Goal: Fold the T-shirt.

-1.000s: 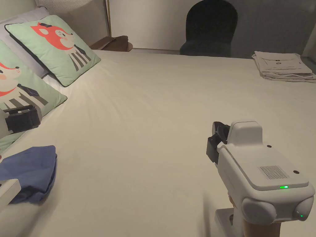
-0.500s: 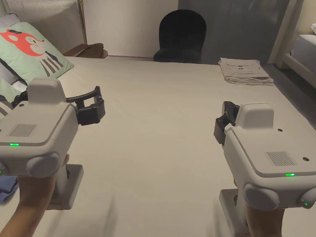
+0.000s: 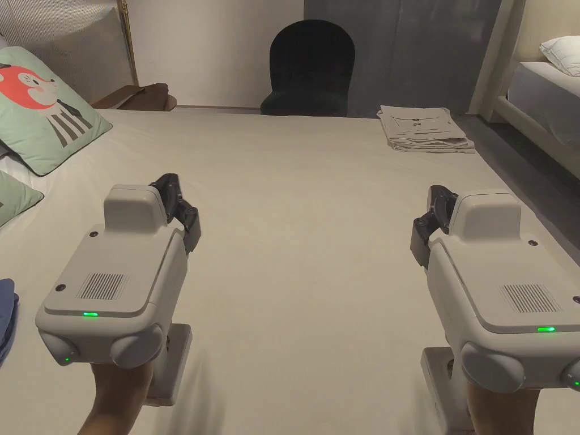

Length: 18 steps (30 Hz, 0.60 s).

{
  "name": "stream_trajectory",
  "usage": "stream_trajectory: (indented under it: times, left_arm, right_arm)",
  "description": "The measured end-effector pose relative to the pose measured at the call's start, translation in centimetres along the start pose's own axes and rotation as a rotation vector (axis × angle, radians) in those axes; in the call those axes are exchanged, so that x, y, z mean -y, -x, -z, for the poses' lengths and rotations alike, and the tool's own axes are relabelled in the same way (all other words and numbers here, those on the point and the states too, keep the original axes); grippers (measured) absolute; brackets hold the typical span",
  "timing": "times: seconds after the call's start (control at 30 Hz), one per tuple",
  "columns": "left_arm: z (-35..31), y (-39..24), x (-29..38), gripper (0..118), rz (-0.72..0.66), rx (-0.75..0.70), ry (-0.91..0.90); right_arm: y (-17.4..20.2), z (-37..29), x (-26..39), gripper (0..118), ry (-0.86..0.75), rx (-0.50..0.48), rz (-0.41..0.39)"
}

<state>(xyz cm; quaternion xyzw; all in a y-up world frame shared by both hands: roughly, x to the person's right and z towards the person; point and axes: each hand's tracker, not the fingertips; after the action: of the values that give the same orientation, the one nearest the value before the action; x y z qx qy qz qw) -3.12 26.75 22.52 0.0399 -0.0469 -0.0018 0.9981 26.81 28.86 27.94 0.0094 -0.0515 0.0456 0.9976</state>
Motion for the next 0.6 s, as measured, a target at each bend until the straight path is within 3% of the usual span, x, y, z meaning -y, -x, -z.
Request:
stream_trajectory:
  times: [0.6]
  left_arm:
    - [-0.2,0.79,-0.23,0,-0.031,0.012,0.02]
  right_arm:
    - [0.54,0.12,-0.16,0,-0.003,0.001,-0.007]
